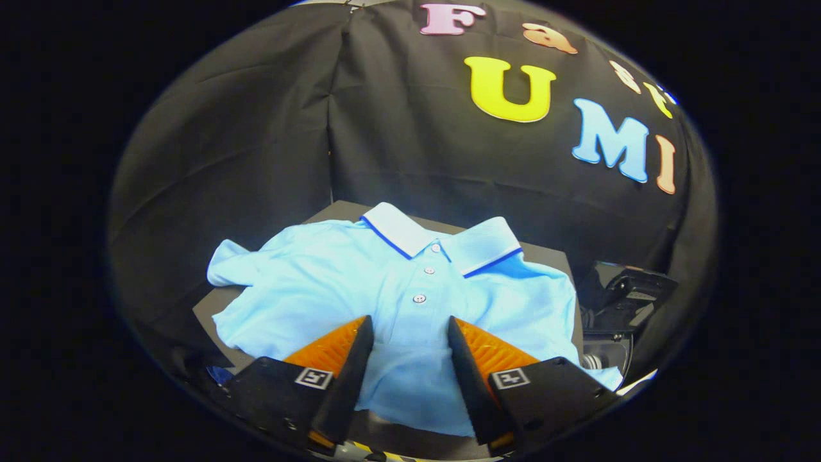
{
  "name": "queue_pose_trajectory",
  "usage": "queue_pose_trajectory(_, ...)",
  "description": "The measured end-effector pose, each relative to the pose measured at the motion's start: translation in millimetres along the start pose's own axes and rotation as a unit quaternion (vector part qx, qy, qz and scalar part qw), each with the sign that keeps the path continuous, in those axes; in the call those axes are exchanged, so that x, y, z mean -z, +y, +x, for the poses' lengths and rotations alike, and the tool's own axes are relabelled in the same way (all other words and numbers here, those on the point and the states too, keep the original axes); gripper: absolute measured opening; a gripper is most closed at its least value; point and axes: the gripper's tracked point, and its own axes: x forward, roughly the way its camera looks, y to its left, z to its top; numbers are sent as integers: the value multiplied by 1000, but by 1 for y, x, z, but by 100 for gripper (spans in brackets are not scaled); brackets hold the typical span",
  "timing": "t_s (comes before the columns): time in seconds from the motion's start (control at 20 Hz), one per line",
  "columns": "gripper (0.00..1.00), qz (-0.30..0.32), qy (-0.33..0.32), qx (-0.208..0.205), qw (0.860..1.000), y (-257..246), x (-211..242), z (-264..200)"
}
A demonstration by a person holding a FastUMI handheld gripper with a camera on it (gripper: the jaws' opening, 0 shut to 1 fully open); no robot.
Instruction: Put the clothes into the washing machine and then close the washing machine lid.
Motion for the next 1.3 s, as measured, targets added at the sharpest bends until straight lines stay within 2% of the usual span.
queue_pose_trajectory(0.05,71,-6,9,3,1000,-1,2,-2)
queue_pose_trajectory(0.1,71,-11,7,-7,1000,6,1,-2)
queue_pose_trajectory(0.2,21,-32,0,7,999,7,0,-3)
queue_pose_trajectory(0.25,21,-57,-6,14,998,5,-4,-7)
queue_pose_trajectory(0.35,2,-74,-18,28,997,8,-4,-9)
queue_pose_trajectory(0.45,2,-60,-22,25,998,7,-3,-3)
queue_pose_trajectory(0.55,1,-25,-20,3,999,5,-2,-2)
queue_pose_trajectory(0.75,1,31,-41,-27,998,1,-21,-21)
queue_pose_trajectory(1.05,1,32,-117,-49,991,-16,-78,-65)
queue_pose_trajectory(1.3,1,41,-134,-61,988,-44,-91,-71)
